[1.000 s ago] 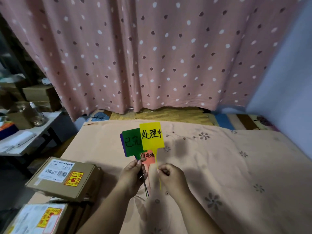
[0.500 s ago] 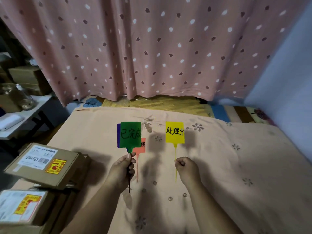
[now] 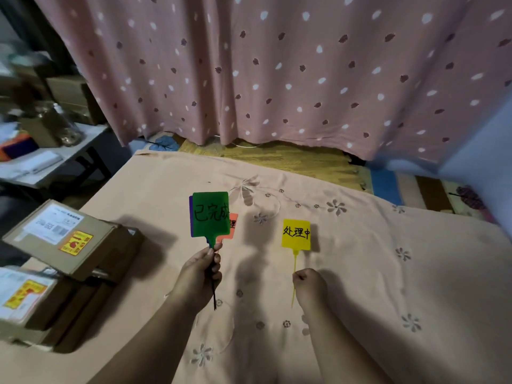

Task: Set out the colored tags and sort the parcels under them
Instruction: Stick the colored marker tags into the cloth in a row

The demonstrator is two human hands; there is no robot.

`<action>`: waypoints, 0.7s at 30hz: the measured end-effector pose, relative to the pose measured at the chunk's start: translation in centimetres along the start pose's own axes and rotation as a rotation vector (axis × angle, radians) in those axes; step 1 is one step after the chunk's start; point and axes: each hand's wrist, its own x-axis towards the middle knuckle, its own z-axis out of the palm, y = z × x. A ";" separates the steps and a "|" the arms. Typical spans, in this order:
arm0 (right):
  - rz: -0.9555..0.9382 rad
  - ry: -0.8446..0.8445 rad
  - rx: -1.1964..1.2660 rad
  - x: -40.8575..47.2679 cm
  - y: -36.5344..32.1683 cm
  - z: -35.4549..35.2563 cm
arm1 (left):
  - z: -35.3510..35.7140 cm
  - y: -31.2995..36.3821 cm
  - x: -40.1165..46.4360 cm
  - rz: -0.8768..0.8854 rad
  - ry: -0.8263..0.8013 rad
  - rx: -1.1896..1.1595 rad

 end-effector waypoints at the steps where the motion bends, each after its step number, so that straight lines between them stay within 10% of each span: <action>1: 0.006 -0.014 -0.011 0.5 0.2 0.2 | 0.0 -0.1 0.2 0.002 0.008 0.003; 21: 0.104 -0.127 -0.075 6.4 1.7 1.6 | 1.6 -1.8 2.8 -0.049 0.053 0.101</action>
